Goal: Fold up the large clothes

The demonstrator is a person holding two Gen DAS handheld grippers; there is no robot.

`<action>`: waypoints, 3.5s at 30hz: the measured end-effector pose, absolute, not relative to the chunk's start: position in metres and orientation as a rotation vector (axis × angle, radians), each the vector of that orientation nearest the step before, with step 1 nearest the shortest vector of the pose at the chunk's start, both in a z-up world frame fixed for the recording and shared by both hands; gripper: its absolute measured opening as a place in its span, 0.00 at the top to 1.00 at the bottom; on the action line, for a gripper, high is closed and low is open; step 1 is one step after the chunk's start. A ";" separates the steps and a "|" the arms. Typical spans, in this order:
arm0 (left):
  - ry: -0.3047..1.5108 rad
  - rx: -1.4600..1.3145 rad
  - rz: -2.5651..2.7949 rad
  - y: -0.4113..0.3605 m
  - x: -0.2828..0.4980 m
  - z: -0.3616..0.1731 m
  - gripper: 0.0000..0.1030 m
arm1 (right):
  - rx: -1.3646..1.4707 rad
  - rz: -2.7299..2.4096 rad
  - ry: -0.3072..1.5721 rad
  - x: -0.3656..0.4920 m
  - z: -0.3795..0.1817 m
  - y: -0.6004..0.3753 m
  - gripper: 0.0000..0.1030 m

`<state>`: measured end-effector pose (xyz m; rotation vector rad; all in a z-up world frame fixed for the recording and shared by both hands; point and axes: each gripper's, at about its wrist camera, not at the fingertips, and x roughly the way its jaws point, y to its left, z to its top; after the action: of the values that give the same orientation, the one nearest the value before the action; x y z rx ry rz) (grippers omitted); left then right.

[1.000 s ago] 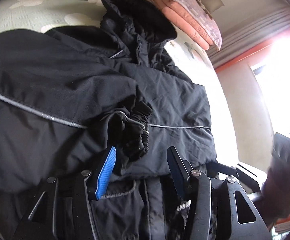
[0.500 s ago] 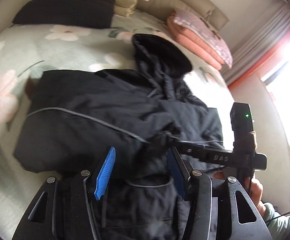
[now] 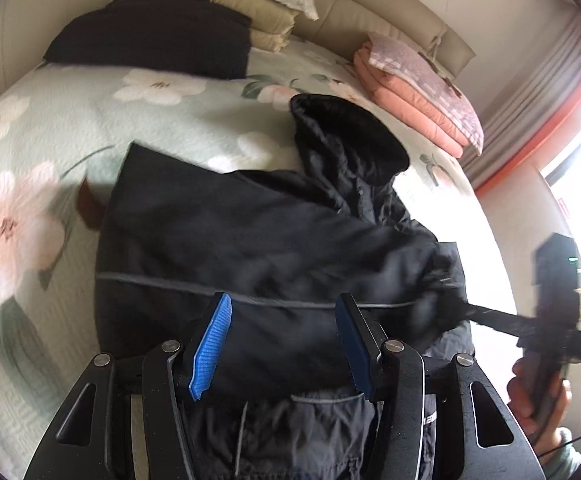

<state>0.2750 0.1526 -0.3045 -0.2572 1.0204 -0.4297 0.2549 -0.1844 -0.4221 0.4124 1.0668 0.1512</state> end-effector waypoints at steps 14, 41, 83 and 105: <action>1.157 0.180 -0.455 0.034 0.282 -0.391 0.44 | 0.368 -0.255 1.192 0.210 -0.486 -0.318 0.76; 1.200 0.008 -0.448 0.042 0.367 -0.390 0.42 | 0.108 0.076 1.182 0.331 -0.472 -0.186 0.42; 1.067 -0.062 -0.480 0.030 0.494 -0.319 0.42 | 0.064 -0.010 0.999 0.422 -0.384 -0.306 0.51; 1.092 -0.273 -0.624 0.021 0.634 -0.408 0.89 | 0.226 -0.085 1.059 0.560 -0.493 -0.337 0.90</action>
<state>0.6337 0.0211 -0.4079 -0.2727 1.0918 -0.6239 0.5595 -0.3366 -0.4933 0.2265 1.0594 -0.0848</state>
